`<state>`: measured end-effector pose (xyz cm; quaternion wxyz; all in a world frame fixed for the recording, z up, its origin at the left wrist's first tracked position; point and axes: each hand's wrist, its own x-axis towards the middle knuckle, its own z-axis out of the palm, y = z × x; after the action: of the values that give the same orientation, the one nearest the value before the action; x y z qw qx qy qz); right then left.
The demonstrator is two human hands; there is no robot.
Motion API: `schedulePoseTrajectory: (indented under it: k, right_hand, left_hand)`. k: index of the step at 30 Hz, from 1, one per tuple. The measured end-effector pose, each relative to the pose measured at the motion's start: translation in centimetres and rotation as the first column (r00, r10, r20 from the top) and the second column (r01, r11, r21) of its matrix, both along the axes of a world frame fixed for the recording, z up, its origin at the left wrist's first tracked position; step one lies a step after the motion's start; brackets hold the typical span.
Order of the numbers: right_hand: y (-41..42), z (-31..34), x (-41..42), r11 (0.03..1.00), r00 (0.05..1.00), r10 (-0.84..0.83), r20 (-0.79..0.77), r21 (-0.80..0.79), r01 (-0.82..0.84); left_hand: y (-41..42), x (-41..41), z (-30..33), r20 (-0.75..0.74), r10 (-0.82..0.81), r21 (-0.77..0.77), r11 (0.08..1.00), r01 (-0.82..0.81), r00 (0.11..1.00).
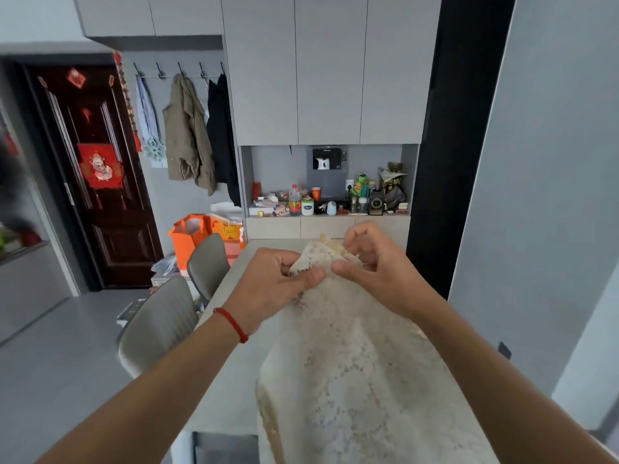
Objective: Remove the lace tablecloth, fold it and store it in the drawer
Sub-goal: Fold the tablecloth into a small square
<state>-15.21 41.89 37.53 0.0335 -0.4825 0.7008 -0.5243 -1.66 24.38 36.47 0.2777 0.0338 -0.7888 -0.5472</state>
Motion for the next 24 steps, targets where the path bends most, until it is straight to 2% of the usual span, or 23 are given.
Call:
schedulePoseTrajectory:
  k: [6,14,19,24]
  right_hand:
    - [-1.7,-1.1,4.3,1.0,0.999,-0.021,-0.041,-0.002,0.021]
    - [-4.5,-2.1,7.8,0.984,0.99,0.134,0.049,-0.122,-0.127]
    - [-6.5,-2.2,9.6,0.982,0.979,0.171,0.114,-0.096,-0.16]
    - [-7.8,-2.1,10.9,0.978,0.961,0.202,0.191,-0.098,-0.186]
  left_hand:
    - [-0.9,3.4,-1.1,-0.045,0.041,-0.023,0.999,-0.042,0.998]
    - [-2.9,7.3,-1.2,-0.081,0.034,-0.13,0.991,-0.044,0.996]
    - [-4.6,9.3,-1.2,-0.101,0.129,-0.031,0.991,-0.133,0.986]
    - [-5.6,10.9,-1.2,-0.123,0.181,-0.013,0.983,-0.184,0.976]
